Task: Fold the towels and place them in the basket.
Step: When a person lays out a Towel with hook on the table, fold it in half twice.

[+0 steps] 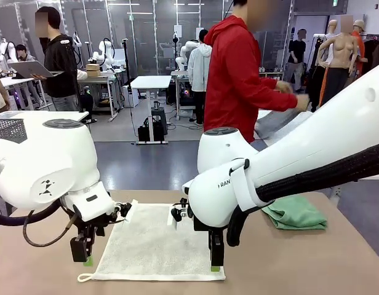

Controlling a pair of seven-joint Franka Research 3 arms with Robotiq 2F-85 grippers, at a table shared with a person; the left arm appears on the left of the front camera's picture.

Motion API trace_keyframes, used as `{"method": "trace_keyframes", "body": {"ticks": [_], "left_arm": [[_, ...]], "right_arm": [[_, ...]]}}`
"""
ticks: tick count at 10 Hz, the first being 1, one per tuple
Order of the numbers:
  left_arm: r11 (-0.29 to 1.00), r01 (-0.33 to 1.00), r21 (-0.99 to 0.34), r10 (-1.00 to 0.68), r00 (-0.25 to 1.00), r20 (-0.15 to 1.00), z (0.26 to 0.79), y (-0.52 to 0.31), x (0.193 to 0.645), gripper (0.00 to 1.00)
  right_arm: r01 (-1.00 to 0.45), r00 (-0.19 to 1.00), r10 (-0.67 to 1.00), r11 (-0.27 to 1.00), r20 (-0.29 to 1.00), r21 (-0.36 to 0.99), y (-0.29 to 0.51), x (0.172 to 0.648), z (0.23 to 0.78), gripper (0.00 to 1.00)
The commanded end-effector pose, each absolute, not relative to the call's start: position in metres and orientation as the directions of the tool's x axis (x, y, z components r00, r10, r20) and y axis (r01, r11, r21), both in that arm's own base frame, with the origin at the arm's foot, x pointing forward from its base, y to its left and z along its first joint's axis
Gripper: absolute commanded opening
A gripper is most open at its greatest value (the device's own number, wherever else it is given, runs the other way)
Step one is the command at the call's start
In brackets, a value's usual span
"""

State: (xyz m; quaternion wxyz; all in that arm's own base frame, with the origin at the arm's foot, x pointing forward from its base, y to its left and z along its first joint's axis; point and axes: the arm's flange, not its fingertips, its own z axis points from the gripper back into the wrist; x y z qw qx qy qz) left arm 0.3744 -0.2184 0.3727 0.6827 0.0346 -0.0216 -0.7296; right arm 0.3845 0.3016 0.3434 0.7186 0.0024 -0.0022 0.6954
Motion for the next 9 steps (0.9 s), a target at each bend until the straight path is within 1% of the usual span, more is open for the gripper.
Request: {"method": "trace_keyframes", "body": {"ticks": [1, 5, 6, 7, 9], "left_arm": [[-0.045, 0.995, 0.089, -0.999, -0.044, -0.019, 0.379, -0.217, 0.374, 1.0], [-0.045, 0.995, 0.089, -0.999, -0.044, -0.019, 0.379, -0.217, 0.374, 1.0], [-0.061, 0.995, 0.084, -0.998, -0.06, -0.019, 0.375, -0.218, 0.375, 1.0], [-0.065, 0.993, 0.096, -0.998, -0.066, 0.009, 0.369, -0.218, 0.368, 1.0], [-0.055, 0.994, 0.092, -0.998, -0.057, 0.028, 0.358, -0.214, 0.365, 1.0]], "right_arm": [[-0.999, 0.038, 0.999, 0.038, 0.007, -0.012, 0.302, 0.387, 0.348, 1.0], [-0.999, 0.038, 0.999, 0.038, 0.007, -0.012, 0.302, 0.387, 0.348, 1.0], [-0.999, 0.037, 0.999, 0.037, 0.01, -0.004, 0.301, 0.387, 0.346, 1.0], [-1.0, 0.028, 1.0, 0.028, -0.002, 0.001, 0.305, 0.379, 0.345, 1.0], [-1.0, 0.026, 1.0, 0.026, -0.004, 0.003, 0.307, 0.367, 0.341, 1.0]]}}
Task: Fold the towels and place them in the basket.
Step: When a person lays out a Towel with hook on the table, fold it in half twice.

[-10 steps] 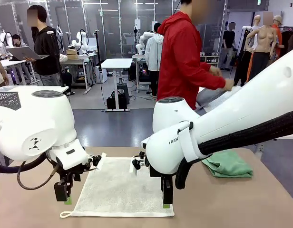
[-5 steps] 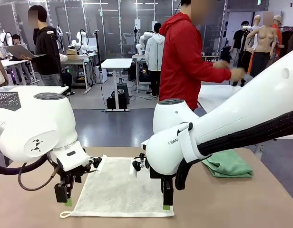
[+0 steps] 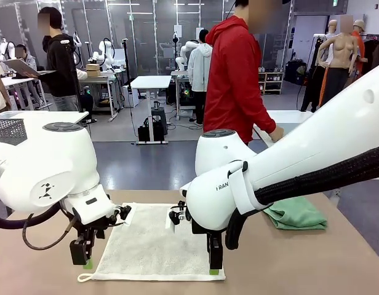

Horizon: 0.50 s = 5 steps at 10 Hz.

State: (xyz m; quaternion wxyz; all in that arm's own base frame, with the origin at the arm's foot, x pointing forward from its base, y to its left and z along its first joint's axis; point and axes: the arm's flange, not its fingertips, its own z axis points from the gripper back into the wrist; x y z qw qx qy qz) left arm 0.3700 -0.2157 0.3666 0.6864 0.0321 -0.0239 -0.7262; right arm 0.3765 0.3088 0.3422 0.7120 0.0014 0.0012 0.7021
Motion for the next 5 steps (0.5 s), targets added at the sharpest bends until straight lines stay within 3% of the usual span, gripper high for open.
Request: {"method": "trace_keyframes", "body": {"ticks": [1, 5], "left_arm": [[-0.064, 0.994, 0.087, -0.997, -0.068, 0.039, 0.353, -0.213, 0.366, 1.0], [-0.062, 0.995, 0.073, -0.995, -0.067, 0.07, 0.331, -0.214, 0.372, 1.0]], "right_arm": [[-1.0, 0.029, 1.0, 0.029, 0.0, -0.003, 0.307, 0.364, 0.339, 1.0], [-0.999, 0.034, 0.999, 0.034, 0.004, -0.01, 0.296, 0.358, 0.324, 1.0]]}}
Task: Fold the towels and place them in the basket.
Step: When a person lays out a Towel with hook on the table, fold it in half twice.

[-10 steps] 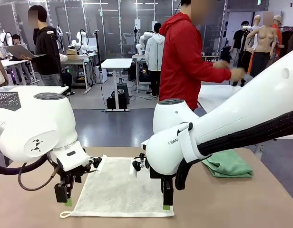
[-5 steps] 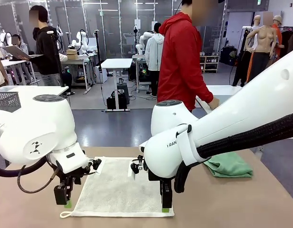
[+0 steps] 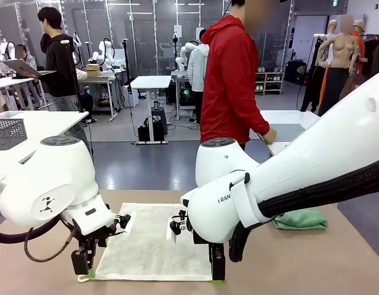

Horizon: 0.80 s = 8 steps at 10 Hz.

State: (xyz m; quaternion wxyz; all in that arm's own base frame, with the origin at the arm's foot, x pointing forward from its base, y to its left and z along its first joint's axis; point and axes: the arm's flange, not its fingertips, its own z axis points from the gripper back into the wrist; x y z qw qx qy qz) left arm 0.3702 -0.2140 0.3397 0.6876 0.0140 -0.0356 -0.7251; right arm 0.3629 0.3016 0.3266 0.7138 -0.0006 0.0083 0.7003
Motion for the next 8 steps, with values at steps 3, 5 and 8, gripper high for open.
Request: {"method": "trace_keyframes", "body": {"ticks": [3, 5, 8], "left_arm": [[-0.056, 0.996, 0.063, -0.995, -0.061, 0.081, 0.318, -0.218, 0.376, 1.0], [-0.05, 0.997, 0.05, -0.995, -0.054, 0.081, 0.313, -0.219, 0.377, 1.0], [-0.051, 0.998, 0.038, -0.995, -0.054, 0.079, 0.309, -0.218, 0.379, 1.0]], "right_arm": [[-1.0, 0.021, 1.0, 0.021, 0.01, 0.0, 0.287, 0.361, 0.311, 1.0], [-0.999, 0.04, 0.999, 0.04, 0.0, 0.003, 0.286, 0.362, 0.305, 1.0], [-0.999, 0.041, 0.999, 0.041, 0.023, -0.001, 0.286, 0.366, 0.297, 1.0]]}}
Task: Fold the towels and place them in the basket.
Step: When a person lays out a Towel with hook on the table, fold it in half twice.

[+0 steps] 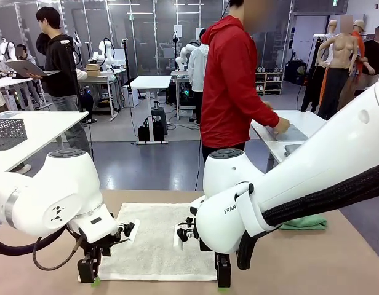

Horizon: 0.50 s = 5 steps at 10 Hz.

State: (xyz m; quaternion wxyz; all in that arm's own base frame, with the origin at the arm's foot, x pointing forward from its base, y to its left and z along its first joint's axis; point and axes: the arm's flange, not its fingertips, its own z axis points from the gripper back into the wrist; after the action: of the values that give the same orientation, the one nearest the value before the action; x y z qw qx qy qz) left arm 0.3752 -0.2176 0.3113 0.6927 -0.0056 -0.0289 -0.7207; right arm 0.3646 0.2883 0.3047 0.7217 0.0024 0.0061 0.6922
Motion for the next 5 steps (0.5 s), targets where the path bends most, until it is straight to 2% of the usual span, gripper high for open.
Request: {"method": "trace_keyframes", "body": {"ticks": [1, 5], "left_arm": [[-0.054, 0.998, 0.034, -0.995, -0.057, 0.077, 0.3084, -0.2177, 0.3802, 1.0], [-0.05, 0.999, 0.016, -0.996, -0.051, 0.074, 0.3026, -0.2163, 0.382, 1.0]], "right_arm": [[-0.999, 0.044, 0.999, 0.044, 0.025, 0.001, 0.2863, 0.3677, 0.2951, 1.0], [-0.999, 0.053, 0.998, 0.054, 0.03, -0.003, 0.2832, 0.3698, 0.2904, 1.0]]}}
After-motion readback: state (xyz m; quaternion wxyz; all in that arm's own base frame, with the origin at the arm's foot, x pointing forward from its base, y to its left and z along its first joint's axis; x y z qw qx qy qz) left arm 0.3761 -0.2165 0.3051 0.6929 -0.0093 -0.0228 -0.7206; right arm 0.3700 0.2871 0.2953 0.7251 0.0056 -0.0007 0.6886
